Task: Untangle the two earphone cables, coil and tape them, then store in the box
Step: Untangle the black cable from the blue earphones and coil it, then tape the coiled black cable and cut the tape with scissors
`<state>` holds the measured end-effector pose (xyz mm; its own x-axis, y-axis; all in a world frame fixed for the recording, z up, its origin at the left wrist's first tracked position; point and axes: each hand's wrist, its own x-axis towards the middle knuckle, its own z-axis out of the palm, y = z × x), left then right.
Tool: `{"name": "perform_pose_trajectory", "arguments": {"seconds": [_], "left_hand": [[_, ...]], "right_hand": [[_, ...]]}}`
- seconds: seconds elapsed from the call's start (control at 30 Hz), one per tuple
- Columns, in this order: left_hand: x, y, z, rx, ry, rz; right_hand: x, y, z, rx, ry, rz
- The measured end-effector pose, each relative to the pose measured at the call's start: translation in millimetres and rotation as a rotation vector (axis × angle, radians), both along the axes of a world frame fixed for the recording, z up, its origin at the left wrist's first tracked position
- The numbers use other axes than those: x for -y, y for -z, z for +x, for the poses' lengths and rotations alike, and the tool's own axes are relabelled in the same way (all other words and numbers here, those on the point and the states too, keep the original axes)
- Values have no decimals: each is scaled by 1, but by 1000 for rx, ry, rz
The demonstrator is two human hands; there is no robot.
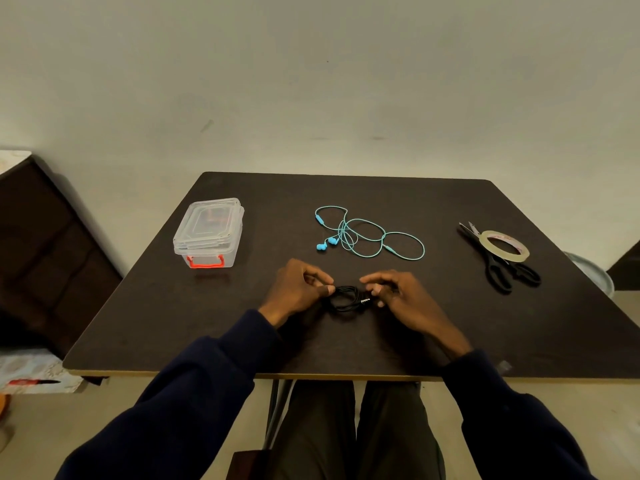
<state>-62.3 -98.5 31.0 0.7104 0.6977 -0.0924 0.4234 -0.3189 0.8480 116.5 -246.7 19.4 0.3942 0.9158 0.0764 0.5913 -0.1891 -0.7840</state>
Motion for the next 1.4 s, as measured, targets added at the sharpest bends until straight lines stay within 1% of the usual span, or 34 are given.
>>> {"name": "perform_pose_trajectory", "arguments": {"seconds": [0.17, 0.23, 0.3, 0.37, 0.5, 0.6, 0.73, 0.83, 0.9, 0.97, 1.03, 1.1, 1.27, 1.37, 1.4], "left_hand": [[-1, 1, -7, 135, 55, 16], [-1, 2, -8, 183, 135, 32], [0, 4, -8, 221, 236, 121], [3, 6, -6, 218, 320, 235], [6, 14, -2, 136, 396, 330], [4, 21, -2, 99, 402, 355], [-1, 18, 0, 124, 390, 339], [-4, 7, 6, 183, 287, 339], [-5, 0, 13, 247, 220, 297], [-7, -4, 22, 293, 170, 264], [-10, -6, 32, 313, 141, 274], [-11, -8, 43, 315, 146, 269], [-10, -21, 82, 269, 208, 330], [-7, -29, 113, 251, 269, 332], [-7, -32, 126, 243, 293, 329]], "right_hand": [[5, 0, -5, 22, 47, 124], [6, 1, -3, 52, 84, 176], [8, 1, -1, 75, 117, 199], [9, 3, 1, 70, 122, 201], [11, 5, 2, 58, 135, 199], [15, 4, 5, 81, 177, 214], [22, 2, 18, 104, 222, 196], [30, -1, 34, 157, 259, 143], [34, -4, 45, 205, 282, 118], [36, -7, 53, 249, 294, 116], [37, -11, 61, 287, 281, 104], [38, -16, 68, 313, 262, 92], [39, -27, 89, 330, 262, 114], [44, -33, 108, 332, 291, 73], [47, -34, 118, 333, 331, 71]]}}
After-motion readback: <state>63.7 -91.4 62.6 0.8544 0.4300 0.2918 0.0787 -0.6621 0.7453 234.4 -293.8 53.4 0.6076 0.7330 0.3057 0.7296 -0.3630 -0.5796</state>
